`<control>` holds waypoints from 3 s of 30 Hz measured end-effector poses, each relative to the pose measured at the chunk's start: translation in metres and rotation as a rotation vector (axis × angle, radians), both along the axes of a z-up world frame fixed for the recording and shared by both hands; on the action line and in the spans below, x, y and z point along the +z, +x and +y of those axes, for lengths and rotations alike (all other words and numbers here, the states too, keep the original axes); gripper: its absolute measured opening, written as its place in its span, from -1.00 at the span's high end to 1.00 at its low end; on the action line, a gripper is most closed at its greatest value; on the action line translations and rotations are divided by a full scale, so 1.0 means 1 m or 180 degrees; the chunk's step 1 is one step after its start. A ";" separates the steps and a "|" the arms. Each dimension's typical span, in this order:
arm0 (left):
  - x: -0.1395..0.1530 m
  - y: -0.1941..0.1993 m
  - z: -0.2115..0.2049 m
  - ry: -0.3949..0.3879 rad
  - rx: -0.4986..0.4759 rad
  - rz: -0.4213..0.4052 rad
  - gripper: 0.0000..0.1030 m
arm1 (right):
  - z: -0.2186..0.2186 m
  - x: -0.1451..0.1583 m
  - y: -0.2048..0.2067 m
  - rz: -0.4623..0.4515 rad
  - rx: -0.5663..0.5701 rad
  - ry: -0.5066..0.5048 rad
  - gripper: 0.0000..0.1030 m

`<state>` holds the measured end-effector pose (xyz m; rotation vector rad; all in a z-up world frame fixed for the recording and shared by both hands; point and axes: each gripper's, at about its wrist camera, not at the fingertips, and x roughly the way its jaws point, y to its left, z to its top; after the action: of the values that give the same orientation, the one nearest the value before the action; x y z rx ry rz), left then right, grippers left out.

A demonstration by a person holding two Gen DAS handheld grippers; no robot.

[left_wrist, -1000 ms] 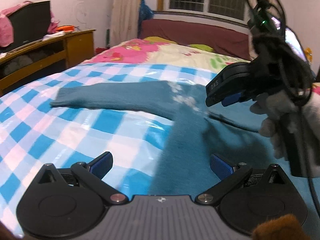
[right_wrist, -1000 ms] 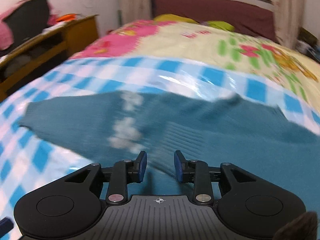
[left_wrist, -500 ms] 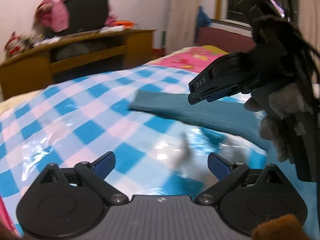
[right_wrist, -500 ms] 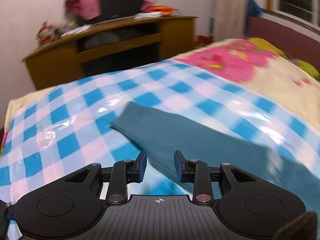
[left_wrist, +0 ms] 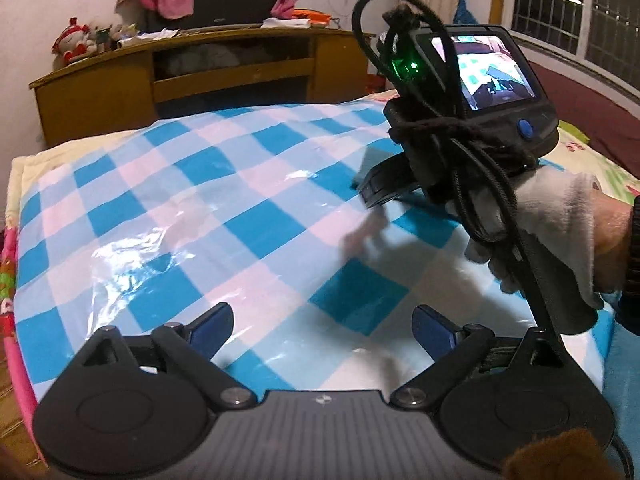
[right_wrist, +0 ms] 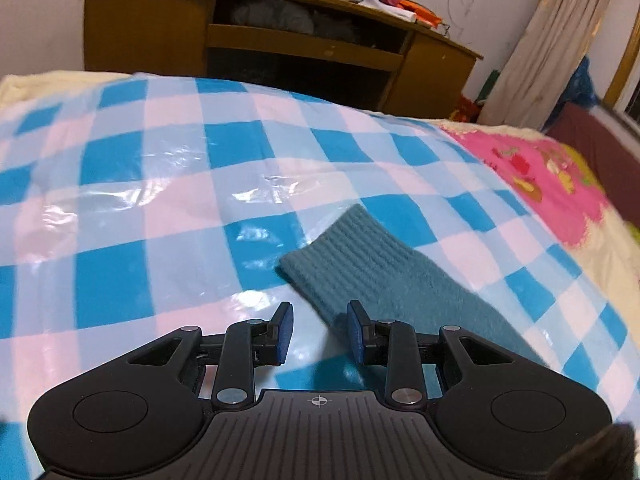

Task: Fold small clothes
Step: 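Grasp the sleeve cuff again with the right tool and lift it, then lay the sleeve down onto the folded body and open the right tool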

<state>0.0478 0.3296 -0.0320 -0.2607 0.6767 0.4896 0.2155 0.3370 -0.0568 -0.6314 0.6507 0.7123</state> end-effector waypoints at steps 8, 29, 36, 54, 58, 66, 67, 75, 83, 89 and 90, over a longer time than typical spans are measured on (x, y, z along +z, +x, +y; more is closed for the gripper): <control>0.019 0.000 -0.014 0.0077 -0.0115 -0.0115 -0.93 | -0.042 0.047 0.016 0.0134 -0.0347 0.0572 1.00; 0.005 -0.004 0.011 -0.0079 -0.0045 -0.0140 -0.92 | 0.010 0.003 0.001 -0.0064 0.0149 -0.0056 0.58; 0.000 -0.005 0.018 -0.0119 -0.0008 -0.0104 -0.92 | 0.009 -0.009 0.014 -0.0028 -0.0105 0.0010 0.80; 0.071 0.003 -0.059 0.0085 -0.0593 -0.0537 -0.92 | -0.233 0.176 0.009 -0.0124 -0.1245 0.1968 0.92; 0.082 0.010 -0.102 0.0139 -0.0889 -0.0579 -0.92 | -0.324 0.194 -0.002 -0.0288 -0.1684 0.2250 0.92; 0.085 0.036 -0.202 0.0281 -0.1545 -0.0517 -0.92 | -0.493 0.168 -0.020 -0.0419 -0.2617 0.2563 0.92; 0.083 0.039 -0.214 0.0302 -0.1616 -0.0493 -0.92 | -0.511 0.156 -0.023 -0.0371 -0.2748 0.2570 0.92; 0.040 0.045 -0.273 0.0602 -0.2042 -0.0025 -0.92 | -0.586 0.043 -0.023 0.0279 -0.3463 0.2504 0.84; 0.024 0.028 -0.257 0.0670 -0.1970 0.0177 -0.92 | -0.591 0.056 -0.053 0.0210 -0.3468 0.2615 0.73; 0.021 0.022 -0.249 0.0644 -0.1961 0.0220 -0.92 | -0.603 0.054 -0.076 0.0392 -0.3516 0.2904 0.71; 0.023 0.020 -0.249 0.0637 -0.1960 0.0198 -0.92 | -0.601 0.055 -0.079 0.0361 -0.3499 0.2916 0.70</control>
<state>0.0681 0.0810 -0.0092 0.1551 0.7225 -0.0272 0.1369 -0.2645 -0.0014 0.6174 0.5863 -0.0492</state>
